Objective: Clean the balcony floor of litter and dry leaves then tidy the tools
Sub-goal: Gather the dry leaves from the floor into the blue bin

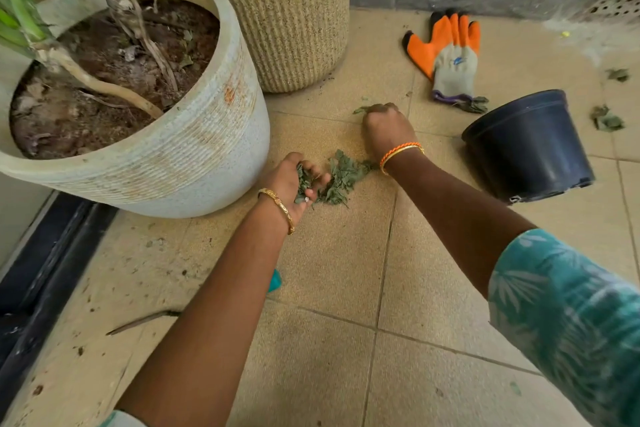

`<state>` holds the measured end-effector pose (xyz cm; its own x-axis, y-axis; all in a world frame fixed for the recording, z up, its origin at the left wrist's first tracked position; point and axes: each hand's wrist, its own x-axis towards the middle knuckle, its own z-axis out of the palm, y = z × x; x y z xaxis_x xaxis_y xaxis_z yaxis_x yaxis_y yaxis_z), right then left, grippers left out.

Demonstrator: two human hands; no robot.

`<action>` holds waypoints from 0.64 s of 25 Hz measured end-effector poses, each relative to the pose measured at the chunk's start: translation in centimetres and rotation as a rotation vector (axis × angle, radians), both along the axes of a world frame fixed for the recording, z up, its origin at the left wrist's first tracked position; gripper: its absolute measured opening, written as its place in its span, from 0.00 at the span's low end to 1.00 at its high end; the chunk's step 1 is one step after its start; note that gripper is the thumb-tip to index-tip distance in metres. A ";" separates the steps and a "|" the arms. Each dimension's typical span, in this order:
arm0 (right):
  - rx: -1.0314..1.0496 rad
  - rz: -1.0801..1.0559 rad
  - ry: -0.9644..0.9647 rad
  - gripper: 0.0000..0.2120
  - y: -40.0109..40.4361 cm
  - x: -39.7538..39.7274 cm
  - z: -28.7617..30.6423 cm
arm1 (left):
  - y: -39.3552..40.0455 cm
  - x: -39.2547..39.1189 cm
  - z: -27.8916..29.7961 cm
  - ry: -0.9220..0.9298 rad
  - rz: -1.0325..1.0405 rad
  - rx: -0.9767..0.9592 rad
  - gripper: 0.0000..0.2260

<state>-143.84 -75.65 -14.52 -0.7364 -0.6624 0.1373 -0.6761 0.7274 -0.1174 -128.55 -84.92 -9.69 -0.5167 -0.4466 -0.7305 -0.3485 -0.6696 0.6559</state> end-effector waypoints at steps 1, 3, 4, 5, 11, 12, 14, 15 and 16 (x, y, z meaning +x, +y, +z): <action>-0.071 -0.016 -0.002 0.12 0.3 0.0 0.0 | 0.3 -0.1 -0.1 0.010 -0.008 0.015 0.15; -0.314 -0.056 -0.085 0.14 1.0 0.1 0.4 | 0.8 -0.2 -0.1 0.029 -0.019 0.031 0.15; -0.430 -0.064 -0.145 0.15 1.4 0.7 0.9 | 1.1 -0.2 0.0 0.038 -0.025 0.025 0.14; -0.538 -0.070 -0.204 0.14 2.0 1.5 1.4 | 1.3 -0.1 0.1 0.044 -0.037 0.018 0.13; -0.849 -0.114 -0.751 0.13 5.7 7.6 5.2 | 3.3 1.2 0.7 0.055 -0.213 0.056 0.15; -0.847 -0.098 -0.801 0.17 6.0 8.8 5.5 | 3.9 1.6 0.7 0.049 -0.251 0.068 0.18; -0.761 -0.050 -0.779 0.24 6.7 11.0 5.6 | 5.0 2.4 0.8 0.020 -0.279 0.095 0.20; -0.706 -0.027 -0.768 0.25 7.1 12.0 5.4 | 5.5 2.8 0.8 0.001 -0.269 0.091 0.19; -0.654 -0.012 -0.760 0.23 7.5 12.7 5.3 | 5.9 3.2 0.9 -0.013 -0.251 0.085 0.17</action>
